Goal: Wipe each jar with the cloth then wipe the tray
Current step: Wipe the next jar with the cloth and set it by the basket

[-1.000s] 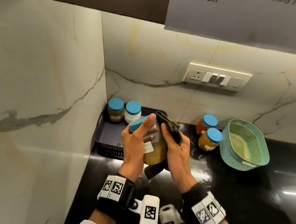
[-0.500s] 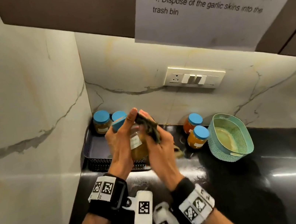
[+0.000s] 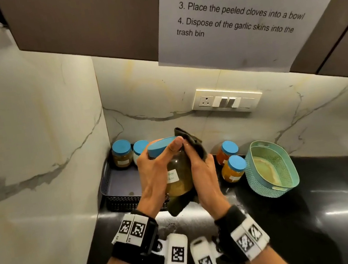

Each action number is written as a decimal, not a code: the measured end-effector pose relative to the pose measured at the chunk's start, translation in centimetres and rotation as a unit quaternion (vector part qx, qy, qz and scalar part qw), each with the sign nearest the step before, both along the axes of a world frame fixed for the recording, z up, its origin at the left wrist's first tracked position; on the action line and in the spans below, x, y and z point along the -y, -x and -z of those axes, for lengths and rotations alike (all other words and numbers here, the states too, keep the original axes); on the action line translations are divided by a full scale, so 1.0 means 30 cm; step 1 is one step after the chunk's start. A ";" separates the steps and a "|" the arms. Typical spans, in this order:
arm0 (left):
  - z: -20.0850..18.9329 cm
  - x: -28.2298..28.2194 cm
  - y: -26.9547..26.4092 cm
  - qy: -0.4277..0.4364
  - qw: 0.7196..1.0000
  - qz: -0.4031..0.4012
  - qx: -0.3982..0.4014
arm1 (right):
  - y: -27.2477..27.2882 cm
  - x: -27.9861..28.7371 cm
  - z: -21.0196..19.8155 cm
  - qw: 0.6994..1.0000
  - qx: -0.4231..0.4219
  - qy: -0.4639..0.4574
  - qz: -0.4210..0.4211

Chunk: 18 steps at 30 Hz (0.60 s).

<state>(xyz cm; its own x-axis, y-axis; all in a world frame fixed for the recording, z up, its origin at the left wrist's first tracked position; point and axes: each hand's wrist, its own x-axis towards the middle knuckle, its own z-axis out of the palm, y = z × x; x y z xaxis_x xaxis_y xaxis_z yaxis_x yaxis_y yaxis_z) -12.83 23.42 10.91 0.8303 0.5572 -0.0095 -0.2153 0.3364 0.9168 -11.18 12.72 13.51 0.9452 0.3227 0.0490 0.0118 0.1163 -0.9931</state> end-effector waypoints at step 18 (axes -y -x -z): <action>-0.004 0.017 0.037 0.020 1.000 -0.013 0.001 | 0.036 0.008 -0.008 0.999 0.043 0.008 -0.011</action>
<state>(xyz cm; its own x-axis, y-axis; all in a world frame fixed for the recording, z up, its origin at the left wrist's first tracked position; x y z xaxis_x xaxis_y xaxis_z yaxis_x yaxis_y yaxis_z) -13.95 22.91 11.03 0.8160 0.5773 -0.0307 -0.2256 0.3669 0.9025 -12.26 12.49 13.75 0.9305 0.3442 0.1254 0.0956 0.1021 -0.9902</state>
